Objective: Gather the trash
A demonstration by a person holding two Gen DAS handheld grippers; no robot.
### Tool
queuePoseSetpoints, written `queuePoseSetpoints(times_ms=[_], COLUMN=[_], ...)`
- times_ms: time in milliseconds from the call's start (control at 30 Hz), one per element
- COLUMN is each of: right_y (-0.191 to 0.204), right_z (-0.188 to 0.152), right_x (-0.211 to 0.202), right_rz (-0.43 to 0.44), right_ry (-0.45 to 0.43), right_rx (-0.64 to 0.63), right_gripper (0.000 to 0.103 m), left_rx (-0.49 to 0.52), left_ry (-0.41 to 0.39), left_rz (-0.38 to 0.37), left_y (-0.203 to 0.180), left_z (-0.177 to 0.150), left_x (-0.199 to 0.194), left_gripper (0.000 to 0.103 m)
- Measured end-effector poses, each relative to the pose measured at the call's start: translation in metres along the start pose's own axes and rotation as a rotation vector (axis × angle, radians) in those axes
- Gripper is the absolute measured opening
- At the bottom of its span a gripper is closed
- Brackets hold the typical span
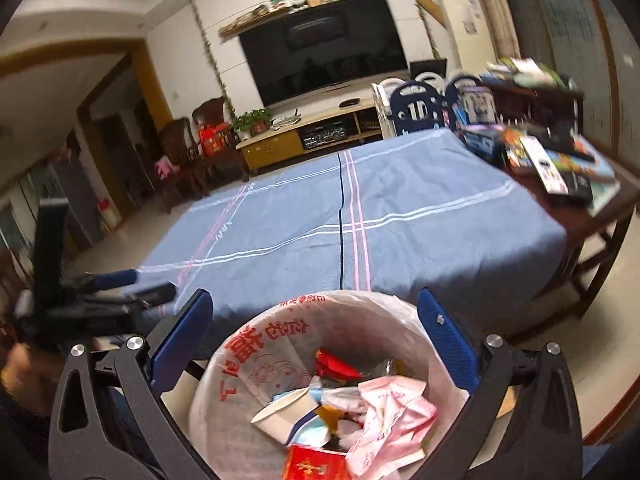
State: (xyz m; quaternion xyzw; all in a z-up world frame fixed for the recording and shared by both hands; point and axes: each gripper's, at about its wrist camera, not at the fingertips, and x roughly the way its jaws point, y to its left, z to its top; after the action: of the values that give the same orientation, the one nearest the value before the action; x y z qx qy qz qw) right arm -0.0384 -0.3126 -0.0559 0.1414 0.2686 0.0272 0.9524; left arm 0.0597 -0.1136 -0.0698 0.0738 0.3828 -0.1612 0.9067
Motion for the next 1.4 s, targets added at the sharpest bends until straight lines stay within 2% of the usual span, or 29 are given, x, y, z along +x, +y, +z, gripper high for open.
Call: queuePoseSetpoints(times_ms=[200, 333, 467, 733, 1167, 1400], right_y=[0.018, 0.018, 0.015, 0.005, 0.008, 0.009], right_z=[0.010, 0.009, 0.002, 0.003, 0.001, 0.000], right_x=[0.015, 0.020, 0.024, 0.020, 0.024, 0.025], right_rz=[0.016, 0.020, 0.012, 0.008, 0.009, 0.009], right_ry=[-0.015, -0.036, -0.011, -0.028, -0.010, -0.004], right_rx=[-0.078, -0.075, -0.079, -0.036, -0.049, -0.049], right_gripper=[0.100, 0.100, 0.100, 0.100, 0.100, 0.100], left_rx=[-0.165, -0.225, -0.261, -0.226, -0.215, -0.199], left_ry=[-0.020, -0.011, 0.009, -0.007, 0.006, -0.033], left_rz=[0.079, 0.113, 0.122, 0.159, 0.124, 0.116], left_y=[0.037, 0.047, 0.051, 0.039, 0.033, 0.029], left_z=[-0.017, -0.032, -0.043, -0.042, -0.039, -0.037], left_x=[-0.024, -0.032, -0.034, -0.032, -0.028, -0.035], left_gripper=[0.100, 0.100, 0.100, 0.100, 0.100, 0.100])
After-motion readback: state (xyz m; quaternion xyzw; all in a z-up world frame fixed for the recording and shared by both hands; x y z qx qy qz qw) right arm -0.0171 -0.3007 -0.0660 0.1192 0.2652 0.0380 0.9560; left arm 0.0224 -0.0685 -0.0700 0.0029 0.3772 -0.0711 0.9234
